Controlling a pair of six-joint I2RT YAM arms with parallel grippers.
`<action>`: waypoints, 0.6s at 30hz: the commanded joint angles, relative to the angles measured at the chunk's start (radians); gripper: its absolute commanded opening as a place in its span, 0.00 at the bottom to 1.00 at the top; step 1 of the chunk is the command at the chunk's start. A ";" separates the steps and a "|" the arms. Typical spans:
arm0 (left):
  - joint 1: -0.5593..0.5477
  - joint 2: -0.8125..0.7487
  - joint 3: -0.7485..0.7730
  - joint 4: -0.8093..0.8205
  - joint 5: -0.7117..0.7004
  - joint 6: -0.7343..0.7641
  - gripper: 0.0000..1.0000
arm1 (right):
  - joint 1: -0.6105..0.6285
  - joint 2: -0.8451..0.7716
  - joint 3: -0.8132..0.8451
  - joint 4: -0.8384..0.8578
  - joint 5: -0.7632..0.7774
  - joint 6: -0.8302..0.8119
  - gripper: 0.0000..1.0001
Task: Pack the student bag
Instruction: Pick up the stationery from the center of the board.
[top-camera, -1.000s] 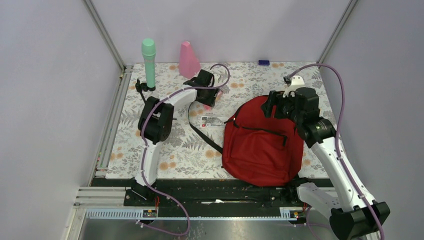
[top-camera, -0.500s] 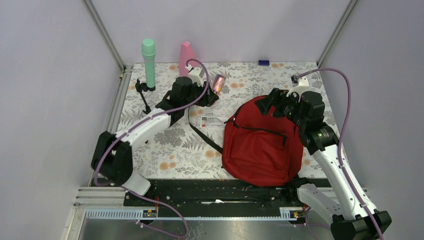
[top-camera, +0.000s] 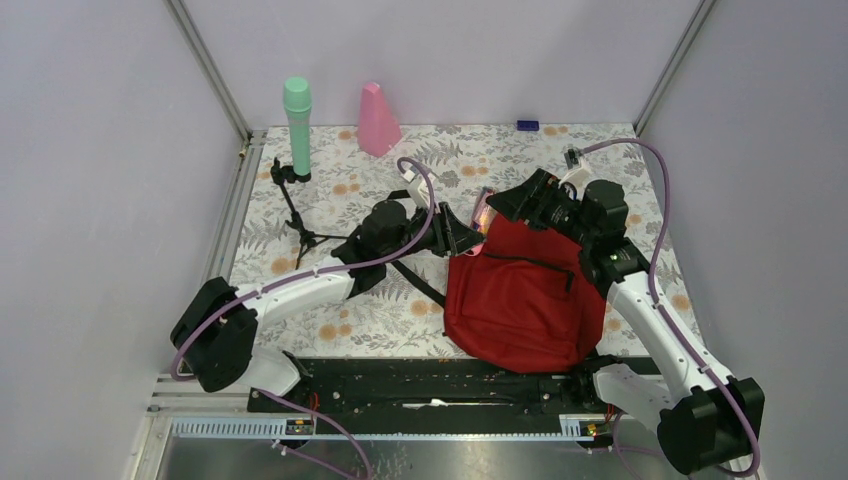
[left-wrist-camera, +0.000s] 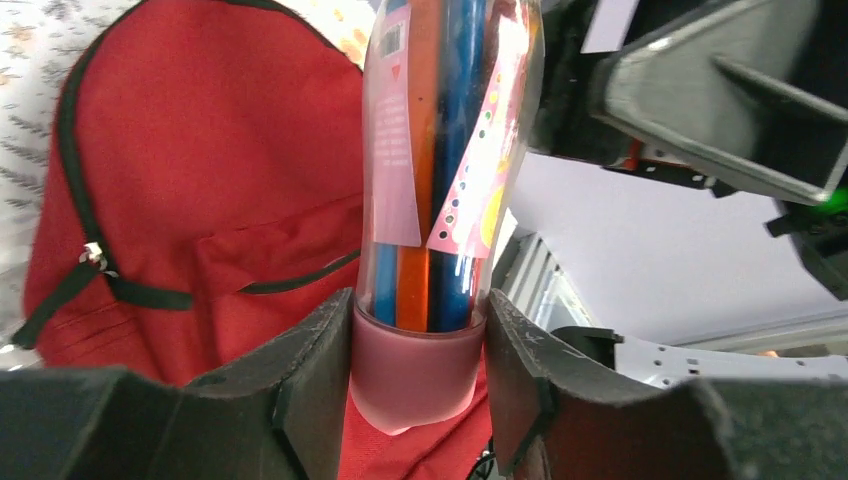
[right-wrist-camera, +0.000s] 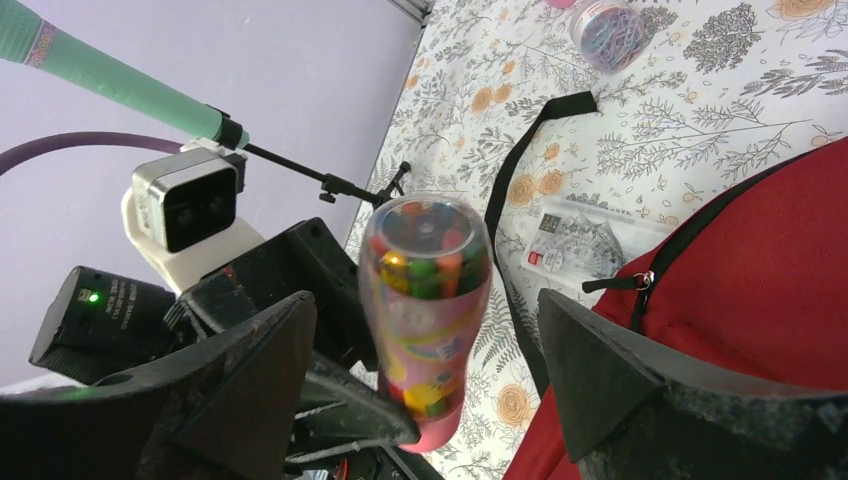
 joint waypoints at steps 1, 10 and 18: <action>-0.022 -0.055 0.017 0.181 0.030 -0.054 0.00 | 0.006 0.005 0.006 0.048 -0.035 0.023 0.88; -0.058 0.006 0.100 0.131 0.088 -0.011 0.00 | 0.007 0.001 0.000 0.069 -0.037 0.033 0.76; -0.071 0.037 0.138 0.088 0.120 0.025 0.00 | 0.006 -0.001 -0.009 0.070 -0.024 0.018 0.43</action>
